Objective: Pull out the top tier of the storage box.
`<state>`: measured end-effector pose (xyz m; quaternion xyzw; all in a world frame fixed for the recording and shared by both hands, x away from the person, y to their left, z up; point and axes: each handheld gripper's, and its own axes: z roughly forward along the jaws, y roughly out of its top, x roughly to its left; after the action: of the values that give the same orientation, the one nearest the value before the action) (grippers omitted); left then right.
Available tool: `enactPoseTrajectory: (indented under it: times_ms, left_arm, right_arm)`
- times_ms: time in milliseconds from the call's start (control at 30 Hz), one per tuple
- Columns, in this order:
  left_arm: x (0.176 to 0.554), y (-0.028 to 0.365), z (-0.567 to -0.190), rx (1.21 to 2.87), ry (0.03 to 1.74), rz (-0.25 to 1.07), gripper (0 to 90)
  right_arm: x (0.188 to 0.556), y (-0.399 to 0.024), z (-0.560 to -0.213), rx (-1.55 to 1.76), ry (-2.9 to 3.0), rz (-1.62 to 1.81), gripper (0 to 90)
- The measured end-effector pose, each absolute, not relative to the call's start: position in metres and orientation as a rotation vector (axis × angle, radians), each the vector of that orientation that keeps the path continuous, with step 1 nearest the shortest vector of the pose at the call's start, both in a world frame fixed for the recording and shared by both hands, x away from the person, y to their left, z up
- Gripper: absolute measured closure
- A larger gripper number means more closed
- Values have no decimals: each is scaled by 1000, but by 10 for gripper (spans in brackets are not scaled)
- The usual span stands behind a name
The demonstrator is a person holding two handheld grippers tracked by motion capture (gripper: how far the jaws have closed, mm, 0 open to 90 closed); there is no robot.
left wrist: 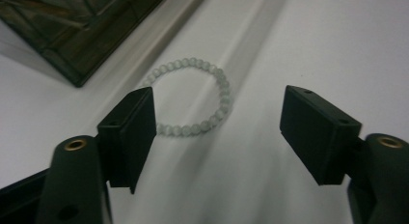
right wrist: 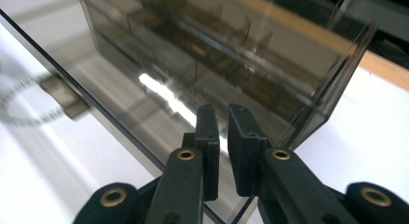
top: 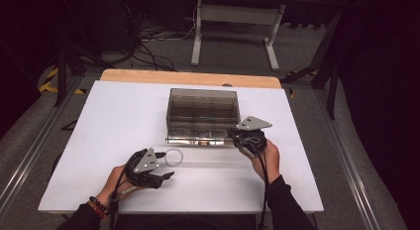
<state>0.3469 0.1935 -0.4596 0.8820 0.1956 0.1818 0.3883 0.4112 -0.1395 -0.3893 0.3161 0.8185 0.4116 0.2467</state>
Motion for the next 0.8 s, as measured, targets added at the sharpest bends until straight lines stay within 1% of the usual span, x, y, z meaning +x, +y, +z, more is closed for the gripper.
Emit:
enactPoseTrajectory:
  times_ms: [33, 100, 133, 167, 200, 233, 300, 333, 367, 400, 433, 467, 500, 533, 567, 600, 667, 733, 800]
  left_arm:
    - [350, 191, -460, 2249, 494, 447, 322]
    - [354, 185, -460, 2277, 485, 438, 374]
    - [357, 183, -460, 2295, 475, 429, 394]
    - [358, 182, -461, 2310, 472, 426, 404]
    - [360, 181, -461, 2311, 478, 415, 420]
    - [361, 182, -460, 2316, 479, 399, 443]
    - [364, 182, -461, 2312, 491, 368, 480]
    - [365, 183, -461, 2312, 486, 344, 512]
    - [365, 183, -461, 2314, 476, 326, 599]
    - [365, 183, -461, 2316, 468, 313, 599]
    - [365, 183, -461, 2315, 466, 299, 628]
    - [366, 184, -461, 2315, 467, 282, 683]
    - [366, 184, -461, 2318, 470, 270, 683]
    - [366, 184, -461, 2316, 470, 268, 707]
    - [366, 184, -461, 2315, 470, 273, 769]
    - [366, 184, -461, 2316, 474, 277, 769]
    - [365, 184, -461, 2319, 466, 288, 825]
    - [365, 183, -461, 2321, 464, 287, 838]
    - [365, 184, -461, 2320, 458, 286, 843]
  right_arm:
    - [409, -141, -387, 856, 2213, 1141, 815]
    - [404, -145, -383, 846, 2177, 1176, 789]
    - [401, -147, -381, 830, 2160, 1203, 742]
    - [398, -150, -380, 818, 2137, 1218, 720]
    - [395, -152, -379, 818, 2124, 1223, 719]
    - [394, -155, -378, 821, 2116, 1235, 698]
    - [389, -162, -379, 823, 2078, 1262, 615]
    - [387, -165, -379, 816, 2069, 1271, 608]
    - [383, -170, -381, 805, 2036, 1274, 563]
    - [383, -170, -381, 805, 2036, 1274, 563]
    - [381, -173, -381, 798, 2017, 1277, 535]
    - [376, -179, -384, 791, 1997, 1289, 504]
    - [376, -179, -384, 791, 1997, 1289, 504]
    - [375, -181, -385, 795, 1986, 1291, 488]
    - [371, -185, -389, 802, 1990, 1303, 465]
    - [371, -185, -389, 802, 1990, 1303, 465]
    - [368, -189, -394, 806, 1974, 1290, 423]
    - [365, -193, -397, 812, 1969, 1295, 421]
    - [363, -195, -401, 814, 1960, 1293, 373]
